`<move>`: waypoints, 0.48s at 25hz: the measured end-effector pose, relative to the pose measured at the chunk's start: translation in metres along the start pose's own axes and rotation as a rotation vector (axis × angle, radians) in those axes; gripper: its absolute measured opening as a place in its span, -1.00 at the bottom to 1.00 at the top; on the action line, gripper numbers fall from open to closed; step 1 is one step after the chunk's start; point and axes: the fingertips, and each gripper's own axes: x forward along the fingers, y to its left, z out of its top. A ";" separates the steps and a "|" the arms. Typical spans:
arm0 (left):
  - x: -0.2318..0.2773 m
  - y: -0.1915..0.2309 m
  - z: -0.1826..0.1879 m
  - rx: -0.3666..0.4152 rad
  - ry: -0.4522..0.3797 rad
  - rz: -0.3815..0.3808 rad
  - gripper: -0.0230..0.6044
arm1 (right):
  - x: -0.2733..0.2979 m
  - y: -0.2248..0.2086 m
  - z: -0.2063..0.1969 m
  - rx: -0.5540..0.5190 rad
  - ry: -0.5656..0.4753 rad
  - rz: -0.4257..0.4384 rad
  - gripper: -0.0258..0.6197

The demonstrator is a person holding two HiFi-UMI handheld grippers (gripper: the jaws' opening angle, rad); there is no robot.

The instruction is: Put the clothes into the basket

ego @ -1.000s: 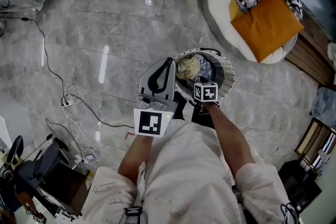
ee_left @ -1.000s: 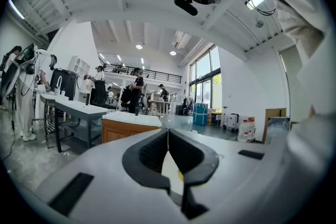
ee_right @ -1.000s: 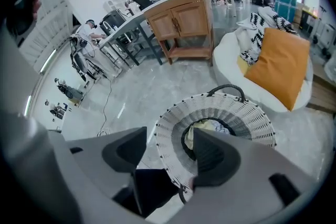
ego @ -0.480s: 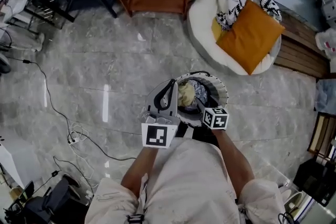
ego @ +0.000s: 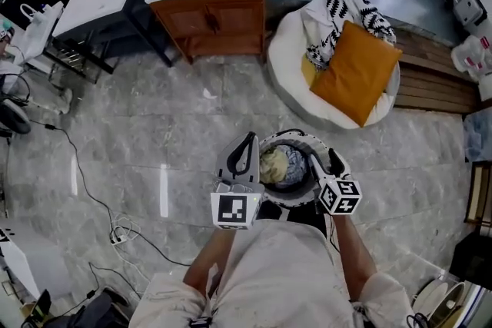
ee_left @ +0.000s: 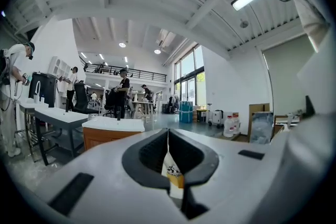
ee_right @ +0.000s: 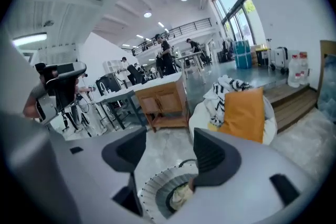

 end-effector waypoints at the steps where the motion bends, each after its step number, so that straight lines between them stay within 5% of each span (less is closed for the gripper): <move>1: 0.000 -0.002 0.004 0.006 -0.005 -0.007 -0.90 | -0.008 0.003 0.014 -0.032 -0.034 -0.004 -0.09; 12: -0.006 -0.008 0.062 0.007 -0.106 -0.010 -0.90 | -0.081 0.059 0.170 -0.266 -0.393 -0.012 -0.08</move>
